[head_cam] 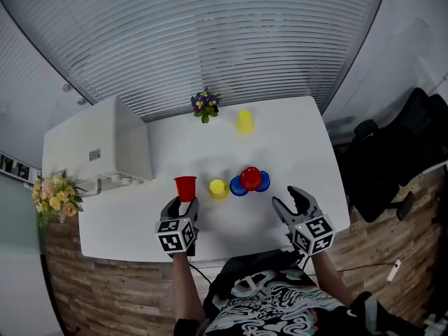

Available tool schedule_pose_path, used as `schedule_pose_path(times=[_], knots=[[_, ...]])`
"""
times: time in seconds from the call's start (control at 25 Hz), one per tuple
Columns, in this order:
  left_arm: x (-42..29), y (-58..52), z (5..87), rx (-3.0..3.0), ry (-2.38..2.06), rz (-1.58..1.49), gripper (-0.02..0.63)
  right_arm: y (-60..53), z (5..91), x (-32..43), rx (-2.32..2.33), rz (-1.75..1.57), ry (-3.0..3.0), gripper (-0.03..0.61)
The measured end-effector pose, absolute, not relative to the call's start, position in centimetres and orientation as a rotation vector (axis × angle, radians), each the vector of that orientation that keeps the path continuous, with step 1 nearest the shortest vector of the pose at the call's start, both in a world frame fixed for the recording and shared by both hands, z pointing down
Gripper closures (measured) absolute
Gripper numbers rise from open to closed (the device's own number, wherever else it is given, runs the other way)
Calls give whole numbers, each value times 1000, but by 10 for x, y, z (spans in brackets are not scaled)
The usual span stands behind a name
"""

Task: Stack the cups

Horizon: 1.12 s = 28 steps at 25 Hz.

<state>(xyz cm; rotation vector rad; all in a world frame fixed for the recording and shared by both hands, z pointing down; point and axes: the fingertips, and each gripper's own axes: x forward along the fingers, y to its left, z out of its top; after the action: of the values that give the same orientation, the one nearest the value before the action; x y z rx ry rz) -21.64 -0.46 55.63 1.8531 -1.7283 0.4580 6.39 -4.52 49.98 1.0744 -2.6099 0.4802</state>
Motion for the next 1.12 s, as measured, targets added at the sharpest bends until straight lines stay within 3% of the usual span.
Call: schedule_pose_path(times=[0.84, 1.12], knots=[[-98, 78, 581, 1740, -1322, 741, 390, -21, 508, 88, 730, 460, -2772, 354], [-69, 93, 593, 1650, -1072, 963, 388, -10, 518, 107, 736, 479, -2743, 354]])
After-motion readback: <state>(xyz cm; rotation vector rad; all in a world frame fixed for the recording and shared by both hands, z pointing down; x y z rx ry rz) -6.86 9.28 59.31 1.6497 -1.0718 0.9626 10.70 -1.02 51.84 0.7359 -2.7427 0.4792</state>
